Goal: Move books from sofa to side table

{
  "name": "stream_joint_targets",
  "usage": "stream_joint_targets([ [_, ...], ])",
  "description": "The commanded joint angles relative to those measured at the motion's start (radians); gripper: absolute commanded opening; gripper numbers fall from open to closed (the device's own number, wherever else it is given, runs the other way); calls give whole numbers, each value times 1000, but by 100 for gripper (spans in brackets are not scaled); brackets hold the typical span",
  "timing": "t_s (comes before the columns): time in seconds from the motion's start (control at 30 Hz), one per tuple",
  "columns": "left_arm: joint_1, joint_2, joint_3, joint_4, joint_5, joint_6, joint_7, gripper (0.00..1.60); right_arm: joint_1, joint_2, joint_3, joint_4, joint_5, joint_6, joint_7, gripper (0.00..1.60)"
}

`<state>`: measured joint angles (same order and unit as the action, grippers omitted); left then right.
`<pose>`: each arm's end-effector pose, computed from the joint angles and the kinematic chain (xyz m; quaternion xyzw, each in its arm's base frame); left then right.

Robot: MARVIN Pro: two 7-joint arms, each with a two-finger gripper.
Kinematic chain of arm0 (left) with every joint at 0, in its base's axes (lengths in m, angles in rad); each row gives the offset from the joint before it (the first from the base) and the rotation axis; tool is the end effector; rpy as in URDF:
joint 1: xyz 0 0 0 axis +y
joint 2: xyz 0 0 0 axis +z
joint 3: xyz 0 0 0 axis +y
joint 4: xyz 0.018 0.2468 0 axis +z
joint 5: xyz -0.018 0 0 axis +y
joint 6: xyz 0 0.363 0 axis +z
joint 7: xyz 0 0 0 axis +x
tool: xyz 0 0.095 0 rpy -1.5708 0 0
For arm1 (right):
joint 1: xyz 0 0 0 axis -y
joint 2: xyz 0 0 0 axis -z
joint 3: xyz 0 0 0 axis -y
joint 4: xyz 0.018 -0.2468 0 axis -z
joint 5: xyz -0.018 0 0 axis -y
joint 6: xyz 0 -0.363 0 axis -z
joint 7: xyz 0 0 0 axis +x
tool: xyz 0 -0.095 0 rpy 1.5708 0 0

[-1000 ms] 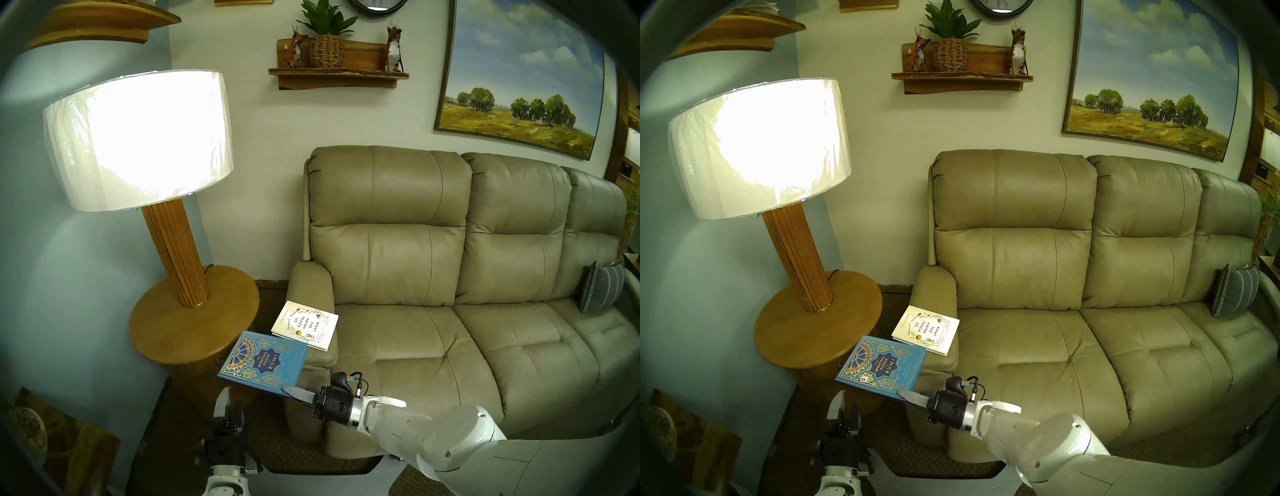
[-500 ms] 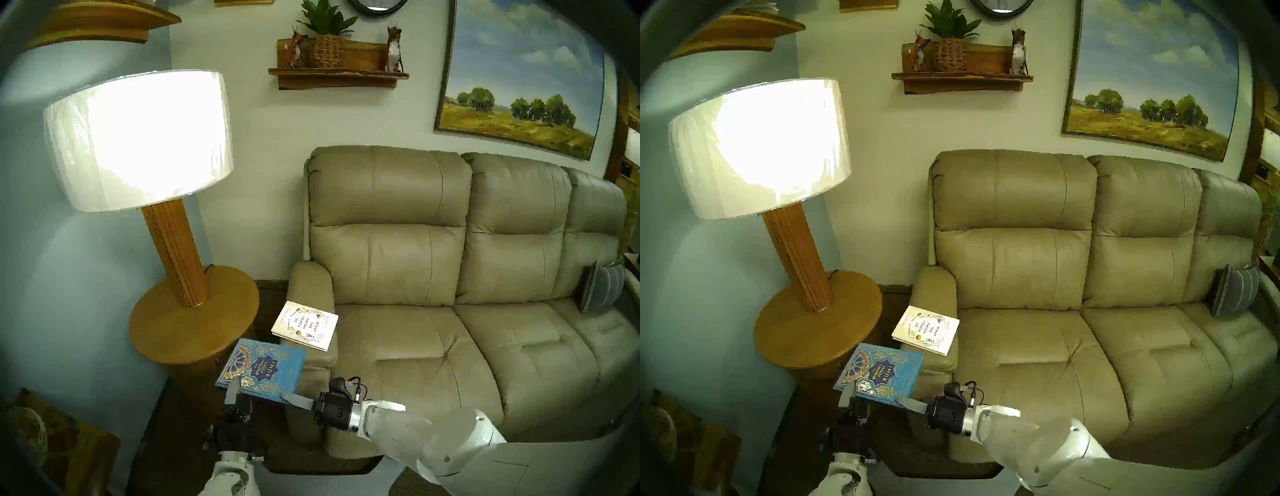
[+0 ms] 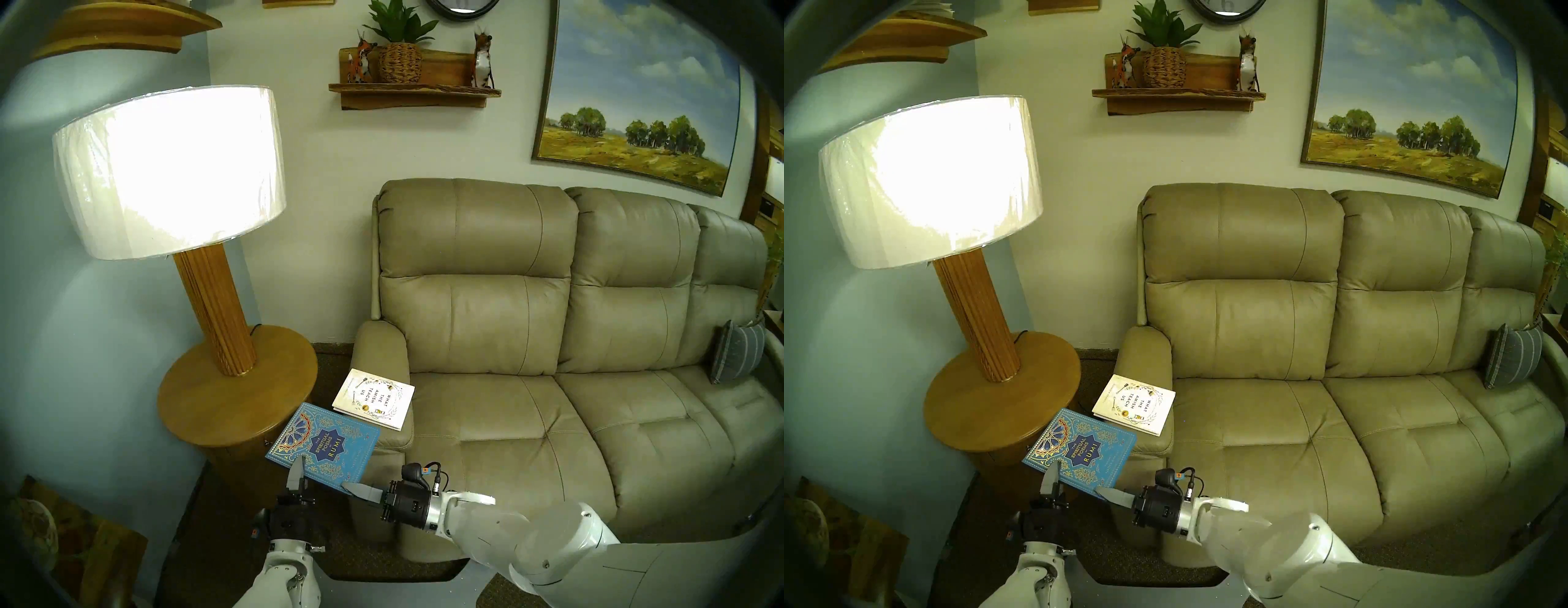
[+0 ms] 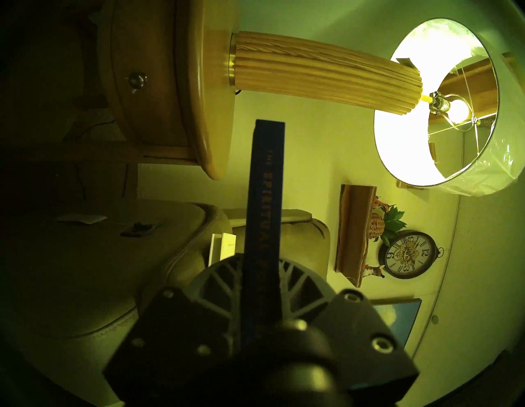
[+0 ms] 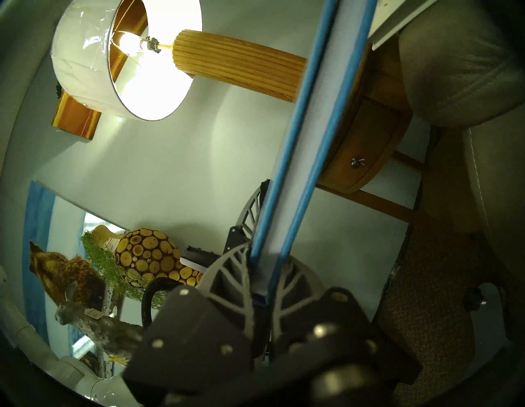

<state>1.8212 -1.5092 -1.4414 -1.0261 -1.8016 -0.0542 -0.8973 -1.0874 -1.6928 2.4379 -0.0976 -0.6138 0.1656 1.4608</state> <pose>0.2890 -0.0067 -0.5084 0.4377 0.5168 0.5143 0.5262 0.3255 0.1395 -0.5216 -0.6809 -0.0393 -0.2127 0.6997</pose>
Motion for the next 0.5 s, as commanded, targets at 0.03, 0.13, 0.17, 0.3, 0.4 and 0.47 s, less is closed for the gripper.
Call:
stream_joint_targets([
  [0.03,-15,8,-32,-64,-26,17,-48,0,2,2,2,-2,26,-6,23,0],
  [0.13,-15,9,-40,-76,-30,18,-48,0,7,6,8,-2,40,-3,23,160],
  [0.17,-16,9,-46,-80,-34,18,-48,0,8,9,11,-2,45,-5,23,160],
  [0.3,-25,5,-83,-108,-58,-3,-23,0,9,27,22,-2,59,-7,23,160],
  [0.4,-42,7,-113,-130,-79,-17,13,0,3,41,28,-2,62,-6,23,160],
  [0.47,-54,10,-132,-144,-93,-25,38,0,-1,52,34,-2,67,-7,23,160],
])
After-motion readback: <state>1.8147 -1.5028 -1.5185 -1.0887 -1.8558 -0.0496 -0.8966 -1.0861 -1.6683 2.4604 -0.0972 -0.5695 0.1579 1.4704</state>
